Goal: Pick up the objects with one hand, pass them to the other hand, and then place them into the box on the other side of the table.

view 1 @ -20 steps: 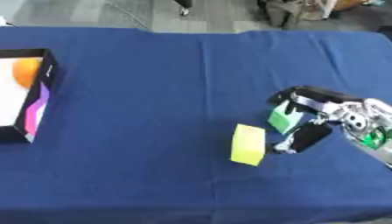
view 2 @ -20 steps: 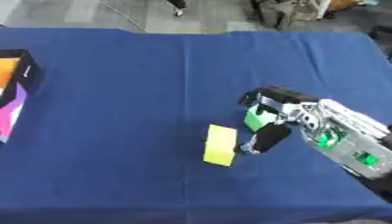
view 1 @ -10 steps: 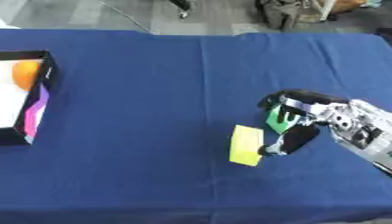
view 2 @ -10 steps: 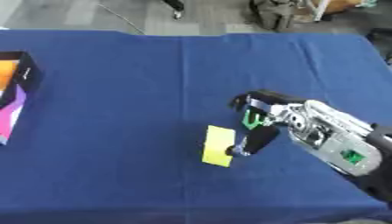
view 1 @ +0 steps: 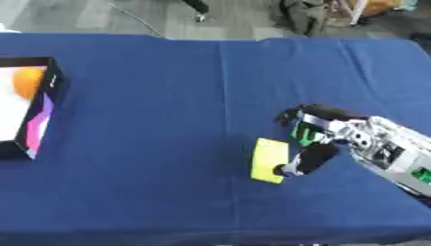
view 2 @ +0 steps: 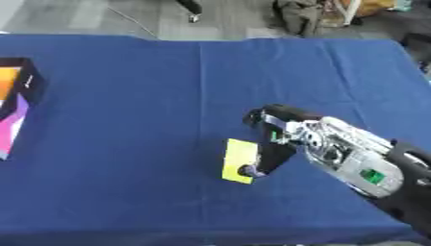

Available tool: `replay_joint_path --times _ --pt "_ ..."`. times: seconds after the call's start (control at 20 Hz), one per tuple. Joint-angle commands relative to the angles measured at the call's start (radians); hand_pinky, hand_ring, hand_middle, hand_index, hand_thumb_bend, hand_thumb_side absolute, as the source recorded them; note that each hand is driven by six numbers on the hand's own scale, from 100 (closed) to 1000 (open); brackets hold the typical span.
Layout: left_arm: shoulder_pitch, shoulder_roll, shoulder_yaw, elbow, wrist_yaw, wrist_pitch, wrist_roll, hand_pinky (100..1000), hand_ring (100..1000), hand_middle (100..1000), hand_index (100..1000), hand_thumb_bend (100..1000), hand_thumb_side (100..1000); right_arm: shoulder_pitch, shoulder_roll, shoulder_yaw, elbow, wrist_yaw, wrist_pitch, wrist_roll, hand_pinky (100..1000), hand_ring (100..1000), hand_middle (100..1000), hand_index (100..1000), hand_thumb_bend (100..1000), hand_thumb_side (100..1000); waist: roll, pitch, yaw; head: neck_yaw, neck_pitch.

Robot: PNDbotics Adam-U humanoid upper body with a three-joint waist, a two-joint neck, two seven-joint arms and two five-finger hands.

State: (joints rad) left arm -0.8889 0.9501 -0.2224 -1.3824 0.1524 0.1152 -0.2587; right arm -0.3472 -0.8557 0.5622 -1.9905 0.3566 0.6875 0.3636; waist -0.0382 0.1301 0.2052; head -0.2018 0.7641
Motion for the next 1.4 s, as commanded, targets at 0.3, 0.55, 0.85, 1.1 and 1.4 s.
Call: replay_joint_path --times 0.3,0.55,0.85,1.1,1.4 --pt "-0.026 0.017 0.015 0.002 -0.008 -0.005 -0.002 957 1000 626 850 100 630 0.001 0.008 0.016 -0.009 0.01 0.024 -0.06 702 756 814 877 547 277 0.002 0.005 0.014 -0.008 0.006" --pt "-0.026 0.016 0.015 0.001 -0.014 -0.006 -0.001 958 1000 625 850 100 633 0.007 0.016 0.023 -0.009 0.007 0.042 -0.104 710 765 814 875 546 273 -0.002 0.02 0.022 -0.009 0.006" --pt "-0.015 0.02 0.018 0.002 -0.02 -0.008 0.002 958 1000 625 850 100 606 0.02 0.02 0.03 -0.009 0.02 0.065 -0.143 730 780 818 872 518 268 -0.005 0.033 0.029 -0.015 0.006" --pt "-0.008 0.023 0.021 0.003 -0.024 -0.009 0.005 958 1000 626 848 100 637 0.028 0.02 0.033 -0.009 0.032 0.075 -0.162 749 789 819 870 557 239 -0.004 0.043 0.026 -0.021 0.006" --pt "-0.001 0.025 0.022 0.006 -0.032 -0.012 0.009 955 1000 626 848 100 635 0.04 0.02 0.041 -0.009 0.036 0.086 -0.171 755 790 815 862 557 197 0.0 0.056 0.021 -0.028 0.006"
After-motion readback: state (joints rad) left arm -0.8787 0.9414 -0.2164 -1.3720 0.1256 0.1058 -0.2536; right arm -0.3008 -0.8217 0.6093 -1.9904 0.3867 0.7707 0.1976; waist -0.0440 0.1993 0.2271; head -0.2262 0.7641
